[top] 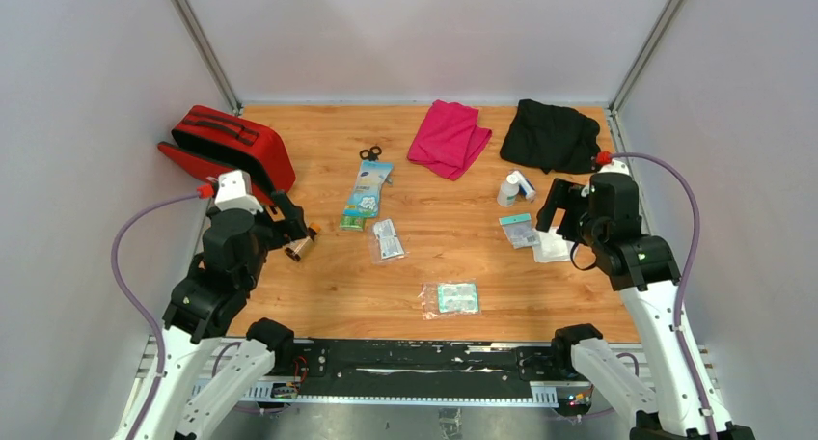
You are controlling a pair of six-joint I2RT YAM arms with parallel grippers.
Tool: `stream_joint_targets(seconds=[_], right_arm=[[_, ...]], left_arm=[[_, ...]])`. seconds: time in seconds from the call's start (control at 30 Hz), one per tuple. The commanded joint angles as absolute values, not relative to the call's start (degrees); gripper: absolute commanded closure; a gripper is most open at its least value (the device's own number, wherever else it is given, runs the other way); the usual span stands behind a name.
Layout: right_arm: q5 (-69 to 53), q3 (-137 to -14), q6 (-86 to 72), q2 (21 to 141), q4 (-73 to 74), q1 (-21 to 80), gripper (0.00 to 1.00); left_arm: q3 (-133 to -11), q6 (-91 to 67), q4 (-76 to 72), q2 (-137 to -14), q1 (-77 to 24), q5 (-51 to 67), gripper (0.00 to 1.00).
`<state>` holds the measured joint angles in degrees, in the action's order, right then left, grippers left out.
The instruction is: Organize the medicine kit
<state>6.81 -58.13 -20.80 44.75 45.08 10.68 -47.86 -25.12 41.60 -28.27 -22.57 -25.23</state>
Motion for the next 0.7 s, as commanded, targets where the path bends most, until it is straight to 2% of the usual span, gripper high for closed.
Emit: stream_joint_targets(seconds=[0.0, 0.27, 0.47, 0.67], right_arm=[[3.53, -56.81, -22.58, 43.97, 46.49, 9.78, 0.08], [-2.20, -54.17, -25.00, 41.66, 47.01, 9.80, 0.08], [-3.71, -54.55, -25.42, 40.96, 47.89, 9.76, 0.08], [-4.80, -55.18, -25.39, 40.72, 48.79, 9.76, 0.09]], left_arm=[[-55.08, -24.95, 35.97, -32.97, -22.04, -26.16, 0.00], [-64.26, -26.38, 32.15, -43.65, -20.03, -34.88, 0.00], [-69.28, -29.29, 31.42, -53.41, -7.44, -23.65, 0.00], [-68.68, -30.09, 24.46, -60.92, 6.08, -9.57, 0.00]])
